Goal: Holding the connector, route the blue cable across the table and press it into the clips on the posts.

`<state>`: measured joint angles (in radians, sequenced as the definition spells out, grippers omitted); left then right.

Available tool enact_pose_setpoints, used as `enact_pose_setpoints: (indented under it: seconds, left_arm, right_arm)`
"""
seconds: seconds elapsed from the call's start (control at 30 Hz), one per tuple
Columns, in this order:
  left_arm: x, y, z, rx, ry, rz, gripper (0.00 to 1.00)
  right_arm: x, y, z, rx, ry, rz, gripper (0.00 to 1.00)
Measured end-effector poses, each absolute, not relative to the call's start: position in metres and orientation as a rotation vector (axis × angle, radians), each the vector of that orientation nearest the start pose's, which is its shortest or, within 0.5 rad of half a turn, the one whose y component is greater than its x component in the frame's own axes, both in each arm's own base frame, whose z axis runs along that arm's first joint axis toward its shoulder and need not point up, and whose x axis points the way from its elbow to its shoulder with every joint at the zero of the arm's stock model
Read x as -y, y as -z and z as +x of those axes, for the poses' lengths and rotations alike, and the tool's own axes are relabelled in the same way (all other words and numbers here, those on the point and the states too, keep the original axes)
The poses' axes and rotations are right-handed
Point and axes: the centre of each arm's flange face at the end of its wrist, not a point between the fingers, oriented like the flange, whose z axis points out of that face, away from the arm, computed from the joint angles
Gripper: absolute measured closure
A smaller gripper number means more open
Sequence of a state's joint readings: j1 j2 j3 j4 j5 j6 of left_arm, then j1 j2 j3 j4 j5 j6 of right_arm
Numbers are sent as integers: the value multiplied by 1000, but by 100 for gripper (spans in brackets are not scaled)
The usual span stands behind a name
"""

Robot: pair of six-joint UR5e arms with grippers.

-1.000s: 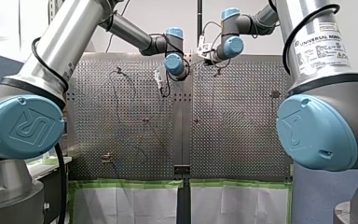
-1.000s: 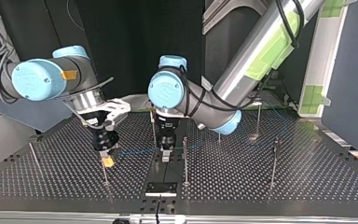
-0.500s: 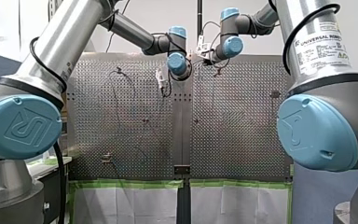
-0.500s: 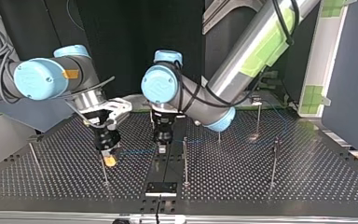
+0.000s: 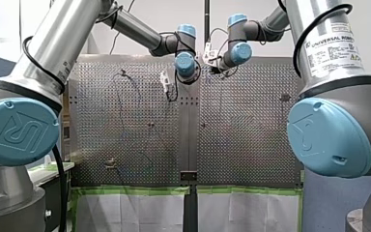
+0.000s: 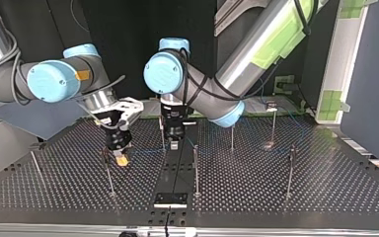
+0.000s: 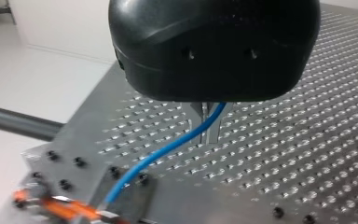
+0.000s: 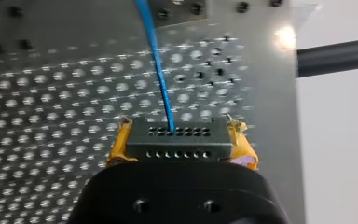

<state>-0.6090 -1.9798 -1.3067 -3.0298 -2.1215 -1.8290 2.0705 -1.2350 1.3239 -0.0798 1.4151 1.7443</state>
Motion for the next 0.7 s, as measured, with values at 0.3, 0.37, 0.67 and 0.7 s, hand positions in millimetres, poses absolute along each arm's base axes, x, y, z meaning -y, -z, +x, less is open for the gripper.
enact_pose_setpoints:
  seconds: [0.3, 0.37, 0.67, 0.7]
  left_arm:
    - [421, -394, 463, -1552, 248, -199, 100]
    - [422, -389, 462, -1552, 257, -189, 100]
    - [427, -357, 456, -1566, 298, -123, 100]
    - [426, -353, 456, -1567, 302, -120, 100]
  right_arm:
    - [466, -391, 430, 1034, -1724, 1718, 100]
    - [464, -384, 428, 1046, -1713, 1728, 100]
    - [462, -350, 413, 1102, -1666, 1747, 100]
    - [462, -347, 412, 1107, -1664, 1746, 100]
